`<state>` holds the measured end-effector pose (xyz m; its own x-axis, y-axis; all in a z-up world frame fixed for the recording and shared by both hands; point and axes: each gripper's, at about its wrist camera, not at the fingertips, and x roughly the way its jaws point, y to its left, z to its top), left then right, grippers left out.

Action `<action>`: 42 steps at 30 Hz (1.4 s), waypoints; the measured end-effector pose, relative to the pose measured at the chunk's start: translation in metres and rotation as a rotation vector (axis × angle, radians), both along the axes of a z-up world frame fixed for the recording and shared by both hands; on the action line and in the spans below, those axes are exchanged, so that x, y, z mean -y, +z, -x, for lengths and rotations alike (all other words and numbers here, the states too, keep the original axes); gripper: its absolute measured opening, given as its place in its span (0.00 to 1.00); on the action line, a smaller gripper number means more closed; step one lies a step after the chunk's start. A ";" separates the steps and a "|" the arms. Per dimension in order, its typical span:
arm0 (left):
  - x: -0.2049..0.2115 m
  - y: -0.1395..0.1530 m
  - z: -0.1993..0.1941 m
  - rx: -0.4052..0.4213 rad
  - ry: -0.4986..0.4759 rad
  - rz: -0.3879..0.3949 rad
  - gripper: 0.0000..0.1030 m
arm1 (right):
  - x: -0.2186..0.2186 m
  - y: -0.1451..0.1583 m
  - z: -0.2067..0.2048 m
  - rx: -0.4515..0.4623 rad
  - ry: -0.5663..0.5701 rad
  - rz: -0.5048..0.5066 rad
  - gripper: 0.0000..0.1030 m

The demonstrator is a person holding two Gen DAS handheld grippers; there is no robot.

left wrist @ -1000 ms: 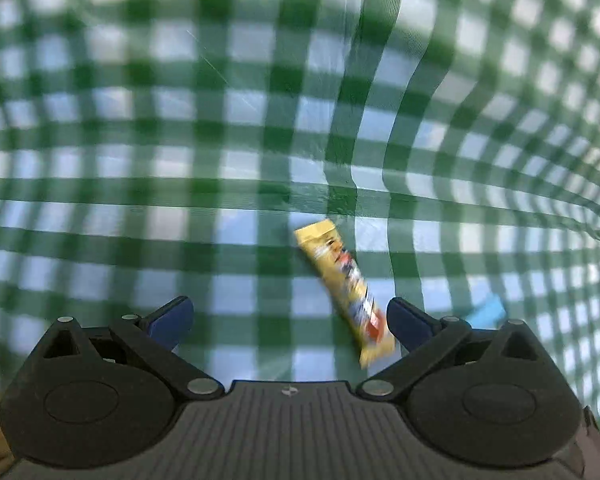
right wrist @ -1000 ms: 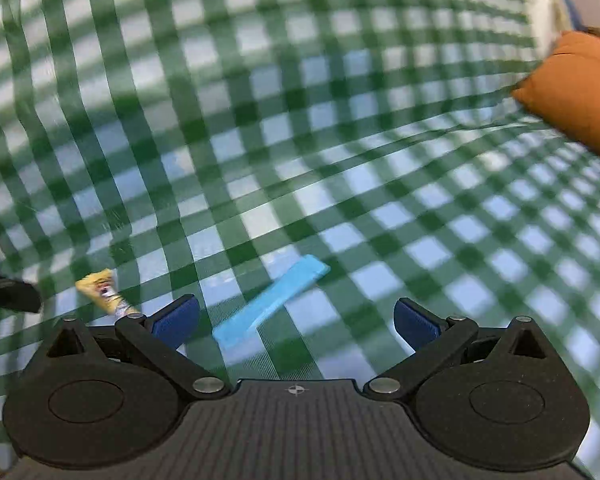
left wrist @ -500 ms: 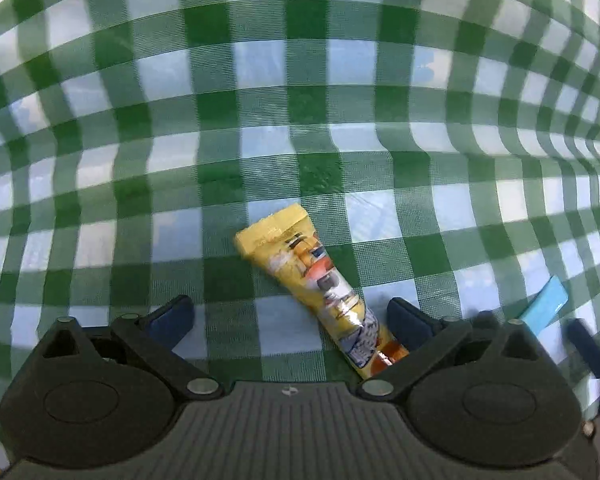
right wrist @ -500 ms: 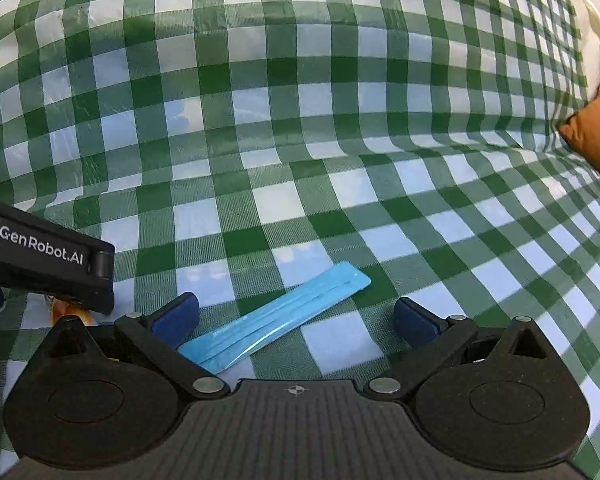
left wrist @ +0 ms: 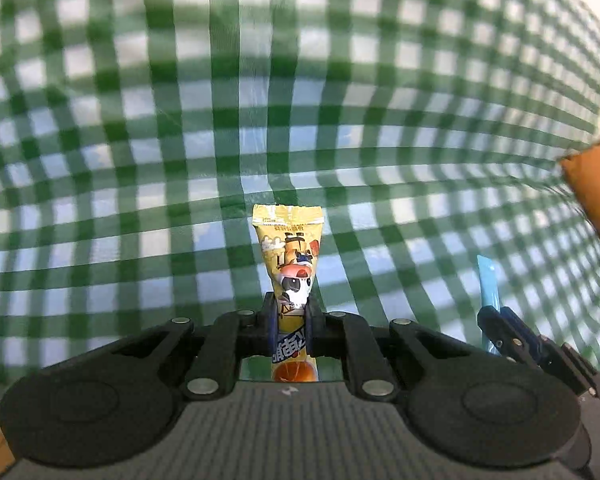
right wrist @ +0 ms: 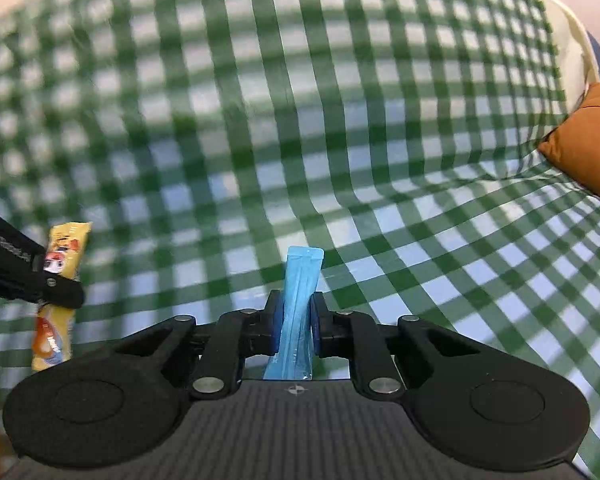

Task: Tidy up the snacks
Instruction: 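Grasp the yellow cartoon pouch with left tool while right tool grasps the blue stick, then carry the yellow pouch and blue stick with both tools over the box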

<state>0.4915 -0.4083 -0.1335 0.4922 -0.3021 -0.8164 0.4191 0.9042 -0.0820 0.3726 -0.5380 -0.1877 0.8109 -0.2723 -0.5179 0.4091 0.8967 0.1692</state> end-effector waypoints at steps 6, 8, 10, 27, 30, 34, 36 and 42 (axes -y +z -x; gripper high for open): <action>-0.056 0.063 0.095 0.039 -0.027 0.004 0.13 | -0.056 0.063 0.095 0.061 0.053 -0.019 0.16; -0.079 0.082 0.129 0.058 -0.033 0.011 0.13 | -0.078 0.080 0.127 0.070 0.075 -0.037 0.16; -0.103 0.101 0.164 0.075 -0.037 0.016 0.13 | -0.100 0.095 0.155 0.075 0.099 -0.055 0.15; -0.340 0.144 0.383 0.111 0.170 -0.084 0.13 | -0.281 0.151 0.340 0.046 0.495 -0.045 0.16; -0.364 0.136 0.404 0.104 0.214 -0.084 0.13 | -0.302 0.155 0.356 0.038 0.554 -0.006 0.16; -0.386 0.130 0.426 0.102 0.243 -0.076 0.13 | -0.321 0.162 0.371 0.038 0.598 0.035 0.16; -0.395 0.131 0.434 0.104 0.251 -0.067 0.13 | -0.327 0.165 0.377 0.039 0.609 0.046 0.16; -0.400 0.132 0.444 0.124 0.257 -0.044 0.13 | -0.335 0.169 0.387 0.045 0.624 0.079 0.16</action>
<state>0.0476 -0.0078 -0.0013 0.6450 -0.1205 -0.7546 0.1801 0.9836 -0.0031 -0.0141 -0.2026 -0.0185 0.8501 0.2232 -0.4770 -0.2011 0.9747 0.0977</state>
